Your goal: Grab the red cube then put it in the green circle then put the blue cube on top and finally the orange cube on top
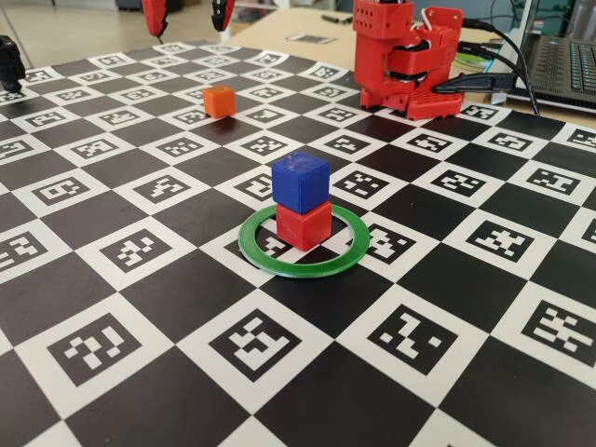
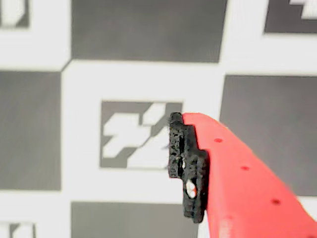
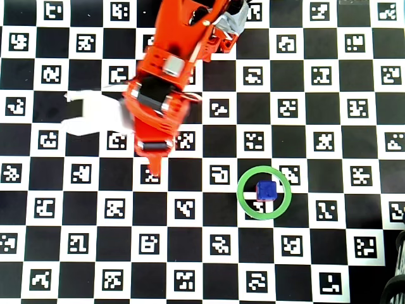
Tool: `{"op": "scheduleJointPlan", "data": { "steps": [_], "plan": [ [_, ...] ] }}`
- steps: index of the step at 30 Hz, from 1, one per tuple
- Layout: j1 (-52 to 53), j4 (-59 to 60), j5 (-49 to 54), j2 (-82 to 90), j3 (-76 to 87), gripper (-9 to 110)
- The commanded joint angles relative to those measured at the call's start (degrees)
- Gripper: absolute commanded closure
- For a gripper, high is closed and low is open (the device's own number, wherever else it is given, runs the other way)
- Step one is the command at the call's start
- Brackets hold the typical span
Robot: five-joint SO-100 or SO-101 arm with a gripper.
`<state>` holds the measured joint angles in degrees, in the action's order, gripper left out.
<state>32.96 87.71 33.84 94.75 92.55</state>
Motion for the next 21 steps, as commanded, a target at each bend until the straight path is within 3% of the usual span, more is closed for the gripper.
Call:
{"op": "scheduleJointPlan", "data": {
  "steps": [1,21],
  "plan": [
    [5.19,-3.43,4.66,4.48,2.11,61],
    [12.39,-21.36,8.79,-0.62,21.01,58]
  ]
}}
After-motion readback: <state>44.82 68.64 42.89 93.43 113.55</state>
